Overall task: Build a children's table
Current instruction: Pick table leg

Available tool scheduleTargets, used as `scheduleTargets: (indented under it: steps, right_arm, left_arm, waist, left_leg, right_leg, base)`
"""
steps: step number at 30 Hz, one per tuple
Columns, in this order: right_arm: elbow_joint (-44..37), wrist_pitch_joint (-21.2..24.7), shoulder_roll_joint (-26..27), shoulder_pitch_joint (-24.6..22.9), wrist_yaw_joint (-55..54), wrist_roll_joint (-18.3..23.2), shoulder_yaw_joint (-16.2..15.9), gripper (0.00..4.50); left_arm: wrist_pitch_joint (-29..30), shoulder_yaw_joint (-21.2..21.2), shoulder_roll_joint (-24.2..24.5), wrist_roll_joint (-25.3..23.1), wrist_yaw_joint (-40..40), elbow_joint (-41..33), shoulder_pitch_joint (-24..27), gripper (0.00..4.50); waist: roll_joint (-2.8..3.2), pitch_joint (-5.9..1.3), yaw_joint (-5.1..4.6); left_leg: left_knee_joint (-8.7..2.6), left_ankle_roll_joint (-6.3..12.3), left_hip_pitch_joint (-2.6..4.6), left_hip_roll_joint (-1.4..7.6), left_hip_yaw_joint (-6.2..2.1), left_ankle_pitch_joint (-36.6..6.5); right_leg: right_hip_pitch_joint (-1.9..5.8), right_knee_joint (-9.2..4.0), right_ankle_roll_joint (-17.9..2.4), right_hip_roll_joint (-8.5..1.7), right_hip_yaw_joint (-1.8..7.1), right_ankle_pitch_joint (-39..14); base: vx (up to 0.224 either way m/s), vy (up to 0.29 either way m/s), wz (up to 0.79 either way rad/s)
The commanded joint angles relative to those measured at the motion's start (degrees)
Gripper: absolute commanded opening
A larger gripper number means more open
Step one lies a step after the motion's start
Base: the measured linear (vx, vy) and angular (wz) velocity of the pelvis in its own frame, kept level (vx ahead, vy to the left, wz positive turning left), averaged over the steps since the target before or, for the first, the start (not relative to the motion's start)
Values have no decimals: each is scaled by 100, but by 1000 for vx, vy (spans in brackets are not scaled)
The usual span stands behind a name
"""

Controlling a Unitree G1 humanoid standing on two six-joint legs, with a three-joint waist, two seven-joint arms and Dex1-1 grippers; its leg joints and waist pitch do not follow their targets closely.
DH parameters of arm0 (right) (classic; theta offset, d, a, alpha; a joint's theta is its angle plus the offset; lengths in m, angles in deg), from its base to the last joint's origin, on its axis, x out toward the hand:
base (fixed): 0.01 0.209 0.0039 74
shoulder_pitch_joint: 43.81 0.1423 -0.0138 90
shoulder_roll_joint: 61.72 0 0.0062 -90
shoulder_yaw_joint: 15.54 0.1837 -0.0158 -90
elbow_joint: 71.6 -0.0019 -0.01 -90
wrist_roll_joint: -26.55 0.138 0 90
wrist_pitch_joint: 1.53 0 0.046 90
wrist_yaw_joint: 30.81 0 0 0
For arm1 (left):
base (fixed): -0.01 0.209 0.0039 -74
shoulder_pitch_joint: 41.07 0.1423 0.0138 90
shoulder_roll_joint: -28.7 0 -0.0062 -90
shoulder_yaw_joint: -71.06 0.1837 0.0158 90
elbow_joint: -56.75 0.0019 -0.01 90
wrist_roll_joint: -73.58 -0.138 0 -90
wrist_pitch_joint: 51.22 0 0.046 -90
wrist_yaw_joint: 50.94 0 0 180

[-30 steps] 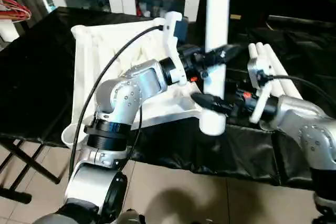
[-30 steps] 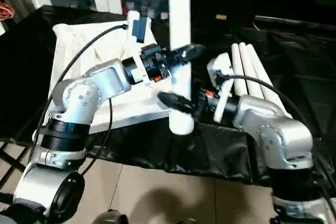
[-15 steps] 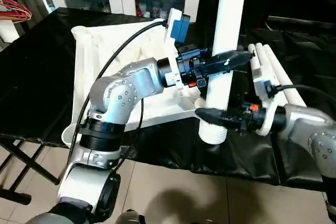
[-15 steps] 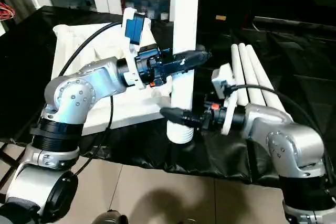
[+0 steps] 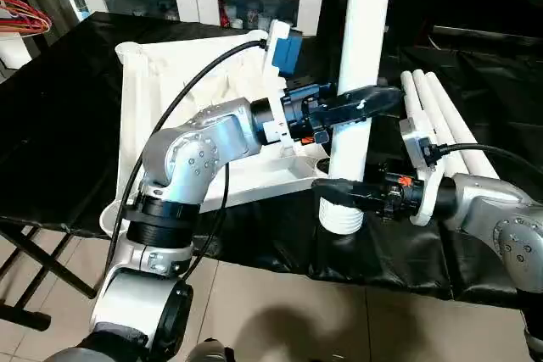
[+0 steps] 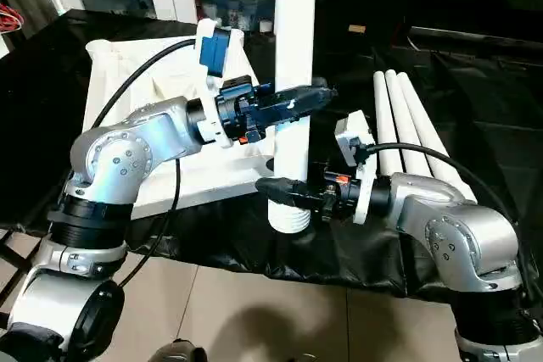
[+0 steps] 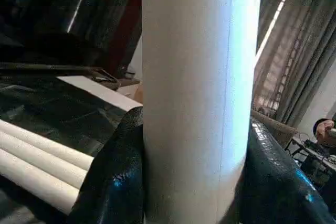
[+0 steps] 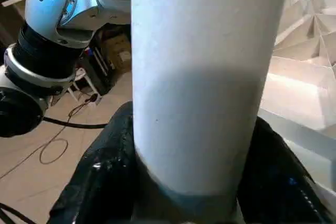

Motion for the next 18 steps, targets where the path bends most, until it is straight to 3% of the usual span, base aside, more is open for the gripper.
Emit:
scheduleTargets:
  steps: [1, 14, 15, 18]
  right_arm:
    - [61, -10, -16, -18, -206, -90, 43, 197]
    - [26, -4, 83, 22, -311, -65, 30, 195]
    - [24, -5, 84, 21, -315, -68, 29, 195]
    - [26, -17, 96, 31, -338, -87, 30, 195]
  left_arm:
    - [50, 100, -89, 158, 84, -264, -19, 188]
    - [12, 73, -163, 144, 3, -278, 17, 188]
    - [14, 74, -162, 146, 5, -283, 22, 188]
    - [9, 81, -161, 131, 7, -280, 36, 188]
  waist:
    - [-121, -533, 25]
    - [-125, -539, 27]
    - [-83, -540, 36]
    - [-102, -541, 35]
  left_leg:
    - [-338, 391, 72, 279, -85, -73]
    - [-333, 400, 73, 277, -84, -39]
    - [-331, 396, 70, 278, -90, -38]
    - [-332, 393, 69, 275, -87, -54]
  right_leg:
    - [371, -369, -1325, -470, 276, -371]
    - [367, -362, -1305, -472, 275, -358]
    - [367, -357, -1318, -478, 275, -342]
    - [372, -359, -1332, -472, 276, -284]
  base:
    - [0, 0, 0]
    - [0, 0, 0]
    - [0, 0, 0]
    - [0, 0, 0]
